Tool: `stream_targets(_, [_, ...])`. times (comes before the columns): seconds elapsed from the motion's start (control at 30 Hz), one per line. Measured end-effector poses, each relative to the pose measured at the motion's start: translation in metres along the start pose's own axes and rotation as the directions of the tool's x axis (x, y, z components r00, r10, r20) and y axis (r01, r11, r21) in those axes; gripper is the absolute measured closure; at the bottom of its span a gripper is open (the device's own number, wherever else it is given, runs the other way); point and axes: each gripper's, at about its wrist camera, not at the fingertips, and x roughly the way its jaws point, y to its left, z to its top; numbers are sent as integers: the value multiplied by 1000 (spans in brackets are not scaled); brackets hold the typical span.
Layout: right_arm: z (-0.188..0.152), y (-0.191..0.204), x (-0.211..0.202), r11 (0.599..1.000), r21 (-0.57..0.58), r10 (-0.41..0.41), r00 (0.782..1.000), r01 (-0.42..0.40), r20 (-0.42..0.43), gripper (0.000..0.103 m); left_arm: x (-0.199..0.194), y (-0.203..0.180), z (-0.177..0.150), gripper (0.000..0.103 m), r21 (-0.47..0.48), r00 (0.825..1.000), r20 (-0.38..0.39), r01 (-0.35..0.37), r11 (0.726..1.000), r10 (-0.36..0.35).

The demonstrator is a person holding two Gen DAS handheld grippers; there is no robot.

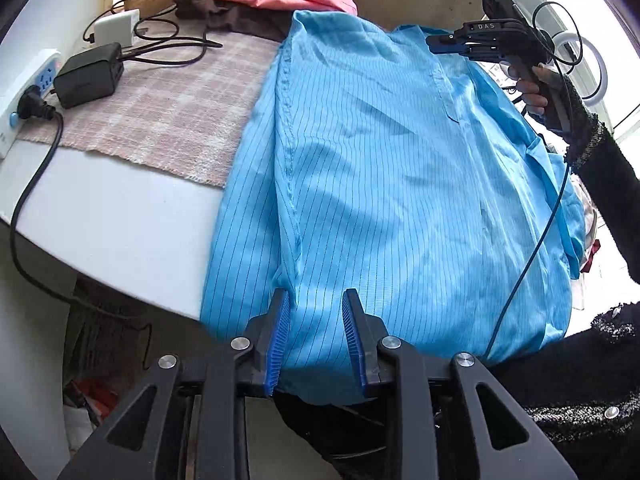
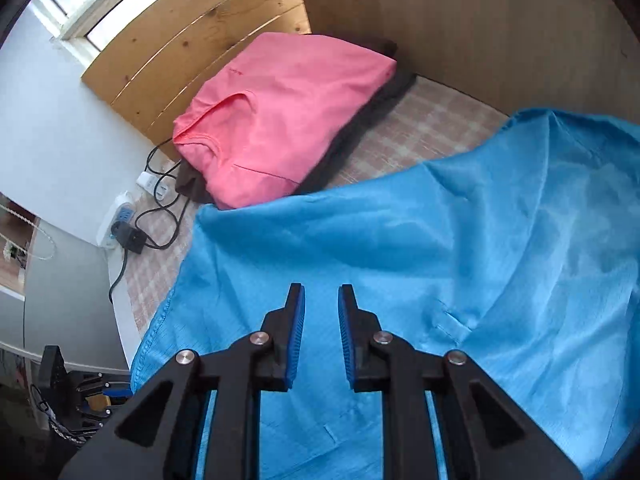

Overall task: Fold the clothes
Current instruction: 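Open both tools and release the folded coat on the platform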

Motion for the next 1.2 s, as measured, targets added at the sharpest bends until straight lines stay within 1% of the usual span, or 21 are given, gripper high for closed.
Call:
stream_targets(0.1, [-13,-46,8,995,92,-26,999,28,-19,86,5,6,11,77,-11,1000,-27,12,1000,-12])
stream_targets(0.13, [-18,-62,11,992,122,-34,999,37,-26,86,3,13,13,78,-20,1000,-28,3,1000,-4])
stream_targets(0.17, [-22,-77,14,987,153,-42,999,47,-33,86,0,16,11,80,-25,999,-28,-30,999,29])
stream_targets(0.2, [-23,-81,18,985,148,-80,996,86,-46,86,-3,19,8,86,-29,998,-28,-64,998,64])
stream_targets(0.23, [-22,-82,21,981,144,-126,990,133,-54,86,-6,21,6,82,-33,995,-28,-99,995,98])
stream_targets(0.27, [-22,-78,18,980,138,-135,990,140,-44,86,-9,24,4,80,-37,991,-28,-134,990,133])
stream_targets(0.3, [-22,-73,15,980,132,-143,989,146,-32,86,-13,26,1,77,-41,986,-28,-168,985,167])
stream_targets(0.33, [-22,-68,11,980,127,-150,988,151,-20,86,-17,29,-4,77,-59,983,-24,-181,982,180])
stream_targets(0.4, [-26,-34,7,991,39,-125,992,125,-2,86,-24,34,-17,78,-98,981,-13,-193,976,193])
stream_targets(0.5, [-45,31,16,986,-140,-92,996,88,-22,86,-31,33,-39,76,-139,991,22,-127,982,131])
stream_targets(0.53, [-54,54,21,977,-202,-82,996,74,-32,86,-32,33,-46,75,-150,993,29,-105,983,111])
stream_targets(0.6, [-74,83,37,953,-294,-95,993,68,-76,86,-23,29,-60,74,-166,996,27,-82,983,88])
stream_targets(0.73, [-115,140,69,883,-466,-133,978,44,-160,86,2,28,-75,74,-152,995,11,-99,983,102])
stream_targets(0.77, [-124,147,77,863,-502,-167,971,60,-171,85,8,30,-77,74,-148,994,15,-103,984,107])
stream_targets(0.8, [-130,151,77,843,-532,-185,972,81,-145,85,14,33,-77,75,-153,995,20,-98,983,102])
stream_targets(0.87, [-135,157,79,820,-565,-211,966,92,-149,84,19,45,-76,84,-193,998,18,-51,980,56])
stream_targets(0.9, [-135,157,79,819,-568,-211,965,87,-156,84,18,51,-75,93,-215,999,25,-26,976,33])
stream_targets(1.0, [-133,158,78,816,-574,-209,962,72,-175,84,-3,68,-77,91,-270,992,75,-82,959,106])
stream_targets(1.07, [-134,159,76,806,-588,-211,962,72,-172,84,-18,79,-81,88,-314,987,106,-81,946,120])
stream_targets(1.1, [-135,159,75,800,-595,-213,962,72,-170,84,-22,81,-83,90,-322,987,109,-77,944,118])
stream_targets(1.2, [-138,161,72,790,-607,-222,962,84,-156,84,-28,62,-82,90,-241,988,74,-113,964,135])
